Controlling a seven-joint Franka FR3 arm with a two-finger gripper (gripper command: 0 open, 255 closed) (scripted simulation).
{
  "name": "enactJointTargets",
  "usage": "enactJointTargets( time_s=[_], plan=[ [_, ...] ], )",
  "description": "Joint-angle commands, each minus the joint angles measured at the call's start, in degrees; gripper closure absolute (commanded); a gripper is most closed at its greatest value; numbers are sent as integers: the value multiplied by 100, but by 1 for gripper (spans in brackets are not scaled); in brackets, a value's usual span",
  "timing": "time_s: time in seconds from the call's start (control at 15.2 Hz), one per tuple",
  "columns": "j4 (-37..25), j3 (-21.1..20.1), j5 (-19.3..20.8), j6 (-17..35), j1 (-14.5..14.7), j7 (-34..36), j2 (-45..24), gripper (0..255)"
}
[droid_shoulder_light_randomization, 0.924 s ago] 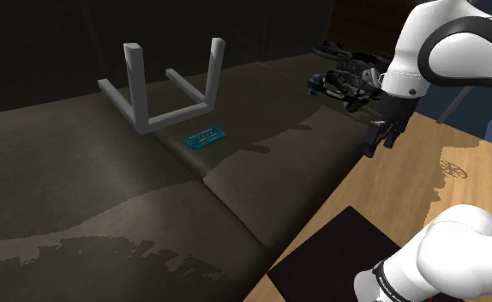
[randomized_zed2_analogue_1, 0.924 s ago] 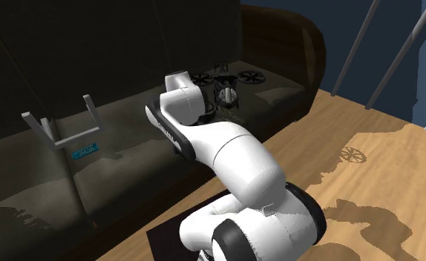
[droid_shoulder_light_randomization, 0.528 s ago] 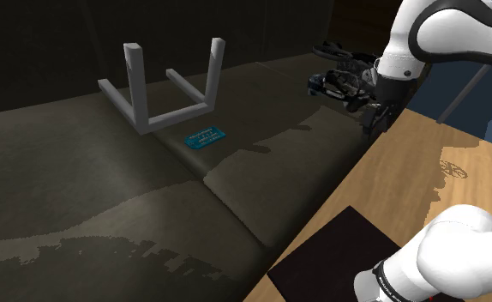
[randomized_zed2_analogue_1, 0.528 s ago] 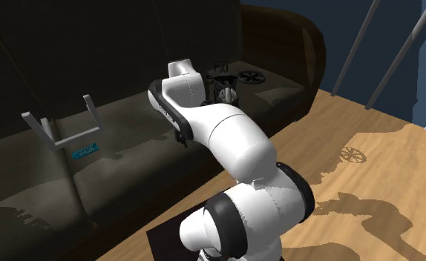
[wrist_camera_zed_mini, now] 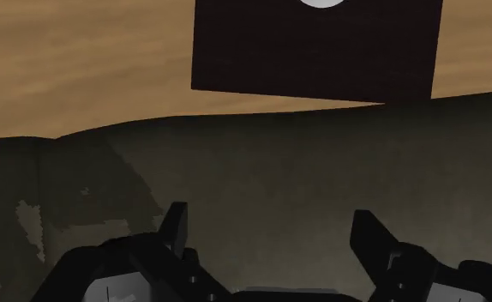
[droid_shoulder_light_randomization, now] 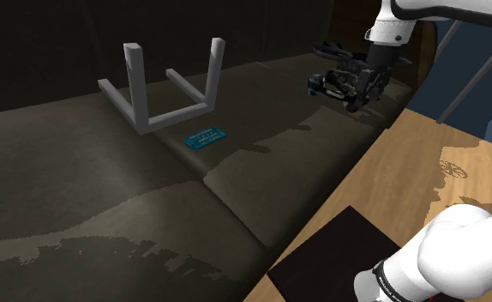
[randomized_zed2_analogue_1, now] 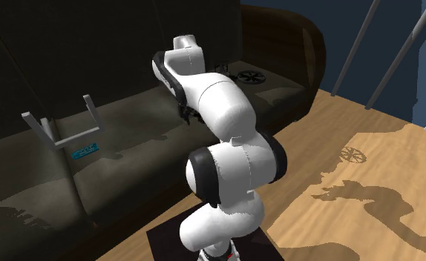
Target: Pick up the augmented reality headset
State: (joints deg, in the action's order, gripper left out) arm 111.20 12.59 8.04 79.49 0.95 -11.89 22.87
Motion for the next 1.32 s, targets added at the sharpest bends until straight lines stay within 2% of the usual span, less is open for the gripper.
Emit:
enactJointTargets(
  time_s=[0.0,0.4,0.73,1.25],
  plan=[
    [-562,131,-41,-103,18,-279,-435,0],
    [-2618,502,-351,-658,-42,-1162,-1911,0],
    [-4995,756,-872,-1512,-382,-1908,-3478,0],
    [-3718,689,-715,-696,-255,-1773,-2996,0]
  ],
)
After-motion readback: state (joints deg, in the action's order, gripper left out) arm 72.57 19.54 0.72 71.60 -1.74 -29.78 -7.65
